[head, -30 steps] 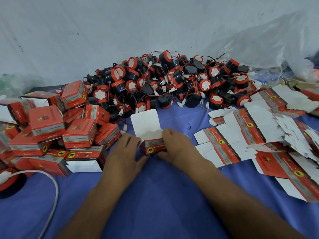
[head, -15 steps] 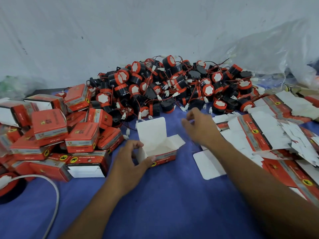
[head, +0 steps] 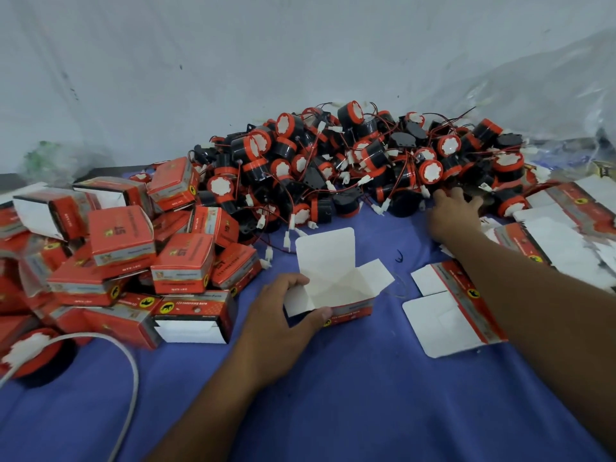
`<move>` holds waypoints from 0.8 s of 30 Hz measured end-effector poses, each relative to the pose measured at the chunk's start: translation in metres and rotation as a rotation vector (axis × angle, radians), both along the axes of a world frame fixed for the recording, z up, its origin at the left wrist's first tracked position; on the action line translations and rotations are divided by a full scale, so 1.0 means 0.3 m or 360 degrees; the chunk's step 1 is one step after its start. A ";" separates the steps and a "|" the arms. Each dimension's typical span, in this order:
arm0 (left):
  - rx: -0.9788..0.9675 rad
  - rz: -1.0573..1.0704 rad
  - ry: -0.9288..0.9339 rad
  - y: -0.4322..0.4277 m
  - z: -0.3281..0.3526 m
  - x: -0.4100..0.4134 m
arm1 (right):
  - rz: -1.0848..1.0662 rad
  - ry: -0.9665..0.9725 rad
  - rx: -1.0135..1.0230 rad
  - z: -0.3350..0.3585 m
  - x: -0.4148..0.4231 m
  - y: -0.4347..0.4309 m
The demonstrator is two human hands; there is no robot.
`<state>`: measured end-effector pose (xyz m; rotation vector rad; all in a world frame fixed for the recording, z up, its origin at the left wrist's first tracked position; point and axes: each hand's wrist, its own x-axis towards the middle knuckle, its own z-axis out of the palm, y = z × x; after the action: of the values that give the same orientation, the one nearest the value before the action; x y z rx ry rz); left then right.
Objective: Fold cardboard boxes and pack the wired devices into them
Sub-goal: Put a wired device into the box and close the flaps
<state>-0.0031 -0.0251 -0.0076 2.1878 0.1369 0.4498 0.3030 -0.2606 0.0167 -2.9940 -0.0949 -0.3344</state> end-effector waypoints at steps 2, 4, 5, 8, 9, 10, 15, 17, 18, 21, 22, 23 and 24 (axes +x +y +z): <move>-0.0015 -0.0019 -0.0008 -0.002 0.003 -0.002 | 0.0078 -0.0052 0.0056 0.006 -0.019 0.008; -0.0028 -0.0034 -0.0014 -0.005 0.004 -0.002 | 0.0142 -0.0076 0.0090 0.016 -0.043 0.010; -0.0031 -0.0039 -0.0015 -0.006 0.004 -0.003 | 0.0186 -0.0066 0.0114 0.021 -0.060 0.012; -0.0044 -0.0050 -0.0021 -0.008 0.009 -0.006 | 0.0317 -0.0018 0.0376 0.054 -0.131 0.030; -0.0055 -0.0060 -0.0022 -0.009 0.011 -0.007 | 0.0338 -0.0017 0.0530 0.078 -0.163 0.035; -0.0066 -0.0076 -0.0017 -0.009 0.013 -0.008 | 0.0360 -0.0031 0.0703 0.105 -0.200 0.038; -0.0101 -0.0113 0.0012 -0.010 0.021 -0.013 | 0.0746 -0.0305 0.1412 0.233 -0.445 0.029; -0.0108 -0.0118 0.0035 -0.009 0.023 -0.013 | 0.1060 -0.0240 0.1751 0.266 -0.550 0.052; -0.0116 -0.0122 0.0045 -0.008 0.022 -0.012 | 0.1226 -0.0181 0.1792 0.274 -0.593 0.069; -0.0151 -0.0125 0.0051 -0.003 0.020 -0.011 | 0.1653 -0.0123 0.1371 0.246 -0.678 0.109; -0.0157 -0.0120 0.0046 -0.001 0.020 -0.011 | 0.1769 -0.0048 0.1234 0.224 -0.689 0.112; -0.0154 -0.0117 0.0042 0.001 0.021 -0.011 | 0.1864 0.0068 0.1120 0.202 -0.697 0.116; -0.0152 -0.0119 0.0040 0.005 0.021 -0.011 | 0.1943 0.0175 0.1010 0.183 -0.700 0.118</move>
<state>-0.0065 -0.0236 -0.0012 2.0976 0.0885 0.3666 0.0930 -0.2252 0.0716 -1.8532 -1.3810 -0.0210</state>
